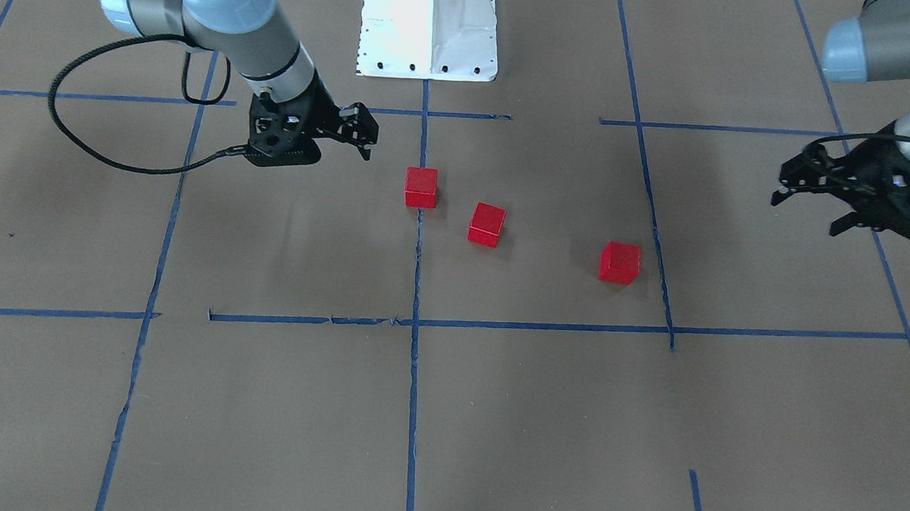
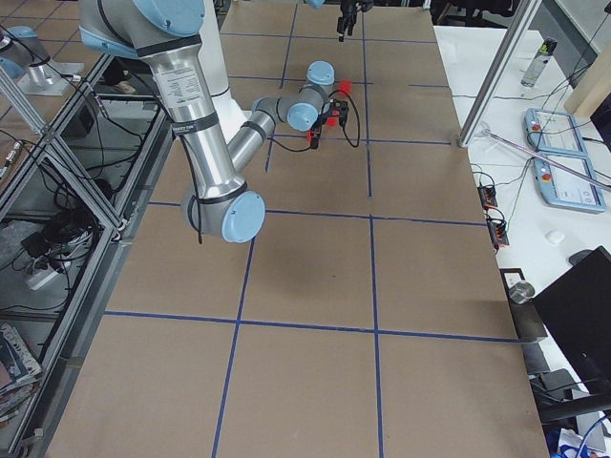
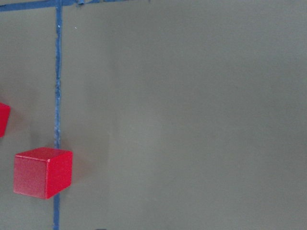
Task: Form red blocks into L shape at center
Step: 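Grasp the red cube nearer the center with the left gripper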
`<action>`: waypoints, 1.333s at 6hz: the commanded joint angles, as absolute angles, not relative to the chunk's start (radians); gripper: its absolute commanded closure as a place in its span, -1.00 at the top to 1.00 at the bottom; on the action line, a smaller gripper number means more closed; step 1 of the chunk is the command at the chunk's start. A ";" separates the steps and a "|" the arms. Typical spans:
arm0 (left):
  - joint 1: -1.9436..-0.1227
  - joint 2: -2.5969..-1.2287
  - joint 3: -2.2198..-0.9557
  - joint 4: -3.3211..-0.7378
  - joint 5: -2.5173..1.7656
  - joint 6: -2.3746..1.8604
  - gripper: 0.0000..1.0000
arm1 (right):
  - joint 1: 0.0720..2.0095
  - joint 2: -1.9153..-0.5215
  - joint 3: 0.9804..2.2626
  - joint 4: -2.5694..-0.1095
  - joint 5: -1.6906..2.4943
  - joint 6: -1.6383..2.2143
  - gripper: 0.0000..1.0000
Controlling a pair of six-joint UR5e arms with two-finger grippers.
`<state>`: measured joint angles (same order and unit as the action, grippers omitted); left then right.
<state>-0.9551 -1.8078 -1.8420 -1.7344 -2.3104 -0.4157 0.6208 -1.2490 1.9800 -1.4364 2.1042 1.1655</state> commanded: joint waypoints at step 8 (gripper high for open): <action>-0.568 -2.178 -1.638 -1.736 -1.999 -0.982 0.87 | 0.769 -1.467 2.089 -1.434 2.244 0.982 1.00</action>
<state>-0.6065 -2.1602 -1.6454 -1.7334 -2.0486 -0.9017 0.7695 -1.4676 2.0893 -1.4343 2.2463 0.9818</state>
